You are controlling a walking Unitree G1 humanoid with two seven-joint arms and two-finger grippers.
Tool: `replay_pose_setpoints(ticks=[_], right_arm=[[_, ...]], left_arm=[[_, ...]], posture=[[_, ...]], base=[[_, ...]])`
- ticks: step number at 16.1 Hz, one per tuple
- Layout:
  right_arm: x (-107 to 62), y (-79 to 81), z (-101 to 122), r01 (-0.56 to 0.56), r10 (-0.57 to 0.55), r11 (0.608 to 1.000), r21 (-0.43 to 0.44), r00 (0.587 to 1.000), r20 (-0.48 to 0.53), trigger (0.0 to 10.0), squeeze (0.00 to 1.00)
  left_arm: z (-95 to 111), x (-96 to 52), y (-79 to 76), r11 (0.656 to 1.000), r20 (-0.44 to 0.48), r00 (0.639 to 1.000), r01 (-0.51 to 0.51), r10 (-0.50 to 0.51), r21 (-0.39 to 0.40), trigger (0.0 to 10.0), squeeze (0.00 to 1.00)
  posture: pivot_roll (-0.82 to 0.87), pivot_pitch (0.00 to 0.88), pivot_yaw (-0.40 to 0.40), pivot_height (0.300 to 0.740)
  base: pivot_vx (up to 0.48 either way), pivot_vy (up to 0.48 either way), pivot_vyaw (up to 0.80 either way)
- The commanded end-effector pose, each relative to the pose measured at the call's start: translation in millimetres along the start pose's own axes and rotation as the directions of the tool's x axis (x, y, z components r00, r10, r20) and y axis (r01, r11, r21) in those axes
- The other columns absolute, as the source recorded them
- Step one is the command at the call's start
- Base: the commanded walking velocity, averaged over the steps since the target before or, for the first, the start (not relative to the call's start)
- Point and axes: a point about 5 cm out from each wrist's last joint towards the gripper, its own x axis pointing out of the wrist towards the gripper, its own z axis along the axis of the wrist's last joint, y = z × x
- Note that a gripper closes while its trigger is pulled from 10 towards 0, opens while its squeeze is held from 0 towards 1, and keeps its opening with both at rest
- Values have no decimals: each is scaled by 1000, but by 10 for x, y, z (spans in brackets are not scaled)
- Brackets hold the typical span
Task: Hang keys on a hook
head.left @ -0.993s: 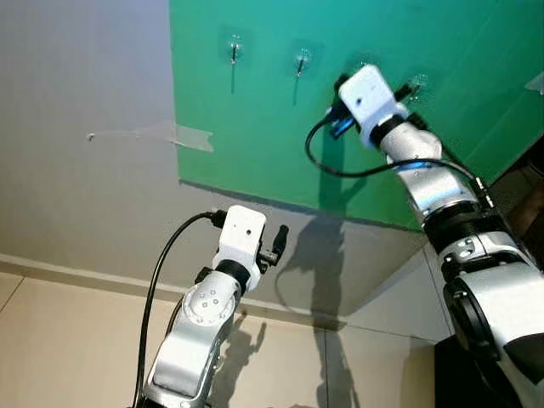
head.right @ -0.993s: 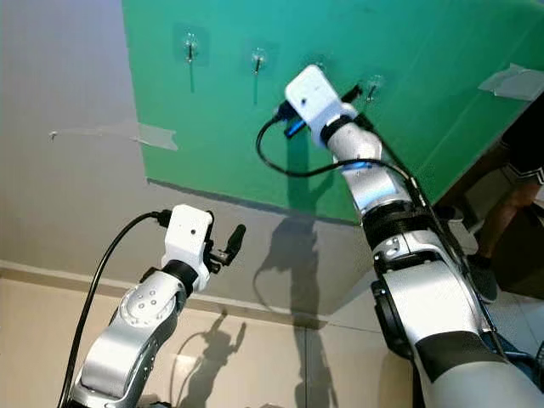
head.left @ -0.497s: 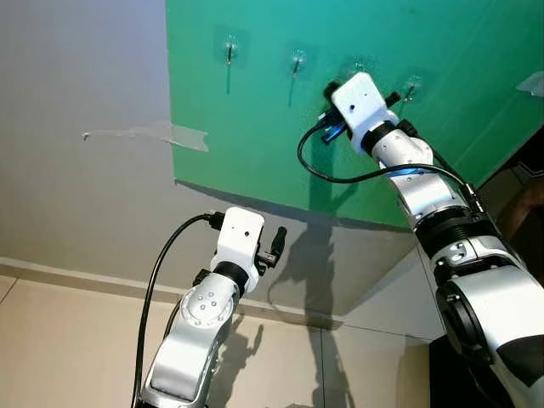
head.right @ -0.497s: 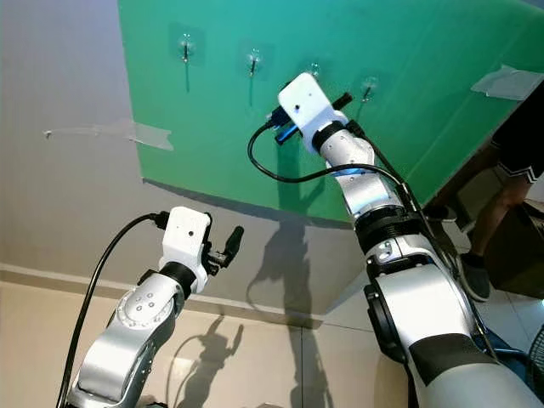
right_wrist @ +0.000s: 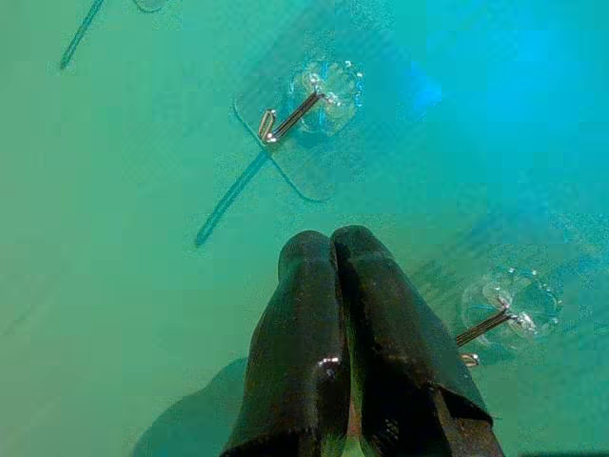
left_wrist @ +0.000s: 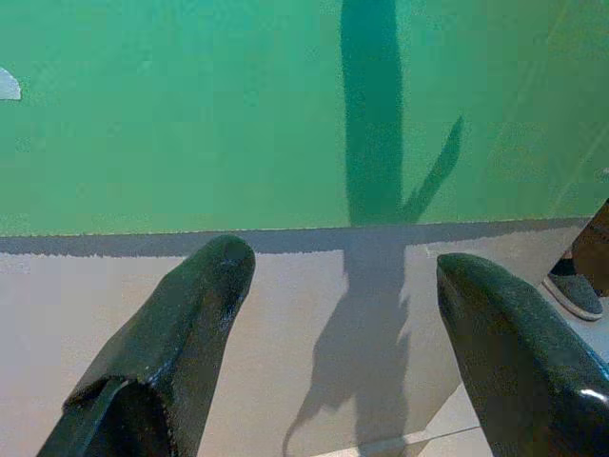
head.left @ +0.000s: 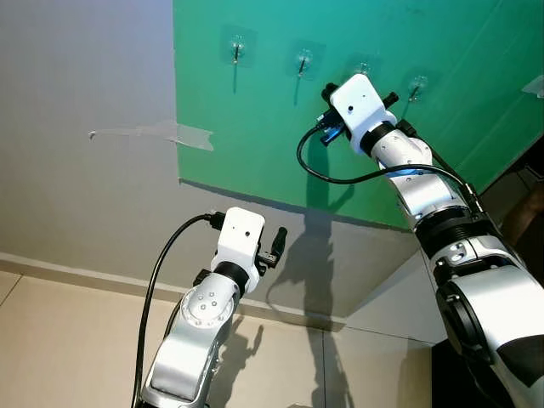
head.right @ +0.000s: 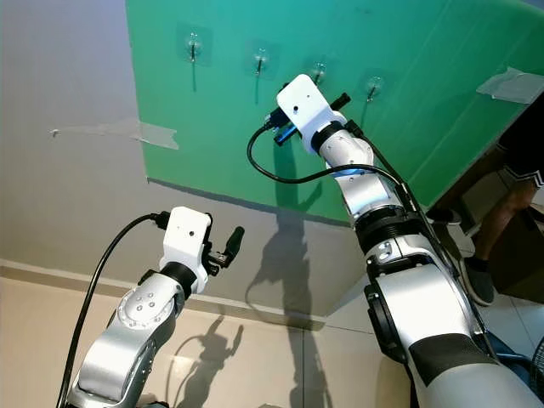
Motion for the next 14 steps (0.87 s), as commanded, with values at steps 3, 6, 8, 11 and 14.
replay_pose_setpoints(ticks=[3,6,8,11,14], right_arm=[[-58,-70,-87,28,-28,1000,6,999,-33,10000,0],[-71,-186,-93,162,-144,950,267,986,-86,10000,0],[-124,-438,33,270,-272,899,346,961,-41,10000,0],[-237,-745,151,330,-357,853,404,934,-10,10000,0],[-507,-1009,11,480,-490,782,398,868,-82,10000,0]], left_arm=[[33,-14,-78,999,6,999,36,-36,2,10000,0],[44,26,-6,1000,14,1000,13,-13,7,10000,0],[75,100,7,1000,27,999,27,-28,14,10000,0],[119,210,1,997,42,997,63,-65,35,10000,0],[149,304,11,995,48,994,92,-95,46,10000,0]], posture=[[148,0,-204,740],[137,0,-179,740],[117,0,-149,740],[85,0,-107,740],[47,0,-69,740]], base=[[0,0,0],[0,0,0],[0,0,0],[0,0,0],[0,0,0]])
